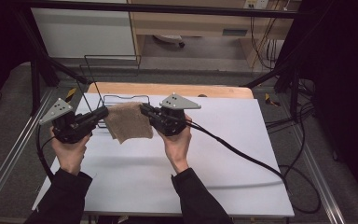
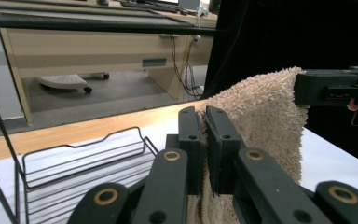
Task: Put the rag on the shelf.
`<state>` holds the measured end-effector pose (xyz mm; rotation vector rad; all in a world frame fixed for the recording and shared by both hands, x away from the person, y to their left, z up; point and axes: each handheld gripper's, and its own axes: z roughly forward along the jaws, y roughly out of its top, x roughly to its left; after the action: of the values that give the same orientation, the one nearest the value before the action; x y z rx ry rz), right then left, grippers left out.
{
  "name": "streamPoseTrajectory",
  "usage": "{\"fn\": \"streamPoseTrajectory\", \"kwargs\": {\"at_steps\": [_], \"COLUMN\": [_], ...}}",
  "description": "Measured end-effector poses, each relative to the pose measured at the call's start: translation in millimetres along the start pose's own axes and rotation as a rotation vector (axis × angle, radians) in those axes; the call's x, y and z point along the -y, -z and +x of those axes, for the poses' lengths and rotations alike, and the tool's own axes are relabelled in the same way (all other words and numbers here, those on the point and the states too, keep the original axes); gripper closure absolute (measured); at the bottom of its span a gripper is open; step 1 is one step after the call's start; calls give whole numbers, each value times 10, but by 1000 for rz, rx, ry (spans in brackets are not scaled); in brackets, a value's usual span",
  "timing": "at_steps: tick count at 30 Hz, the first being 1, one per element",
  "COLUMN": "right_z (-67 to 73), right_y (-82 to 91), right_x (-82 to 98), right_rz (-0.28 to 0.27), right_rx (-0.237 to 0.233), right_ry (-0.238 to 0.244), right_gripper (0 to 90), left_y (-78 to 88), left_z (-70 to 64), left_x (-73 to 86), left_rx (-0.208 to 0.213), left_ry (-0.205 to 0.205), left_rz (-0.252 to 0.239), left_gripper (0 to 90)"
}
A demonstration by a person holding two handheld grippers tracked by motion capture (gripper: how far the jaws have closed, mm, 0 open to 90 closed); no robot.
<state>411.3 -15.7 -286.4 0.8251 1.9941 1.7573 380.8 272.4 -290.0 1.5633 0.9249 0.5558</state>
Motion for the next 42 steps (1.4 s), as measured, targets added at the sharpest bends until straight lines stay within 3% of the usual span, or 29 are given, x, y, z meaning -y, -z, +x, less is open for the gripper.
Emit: {"fn": "streamPoseTrajectory", "kwargs": {"at_steps": [18,42], "right_z": [48,67], "right_y": [-217,-339], "right_x": [-256,-634], "right_rz": [-43,-105], "right_rx": [-1,19], "right_ry": [19,64], "right_gripper": [858,859], "left_y": [95,89], "left_z": [164,277], "left_x": [-236,-574], "left_rx": [-29,-50], "left_ry": [5,12], "left_rz": [-68,-158], "left_gripper": [849,850]}}
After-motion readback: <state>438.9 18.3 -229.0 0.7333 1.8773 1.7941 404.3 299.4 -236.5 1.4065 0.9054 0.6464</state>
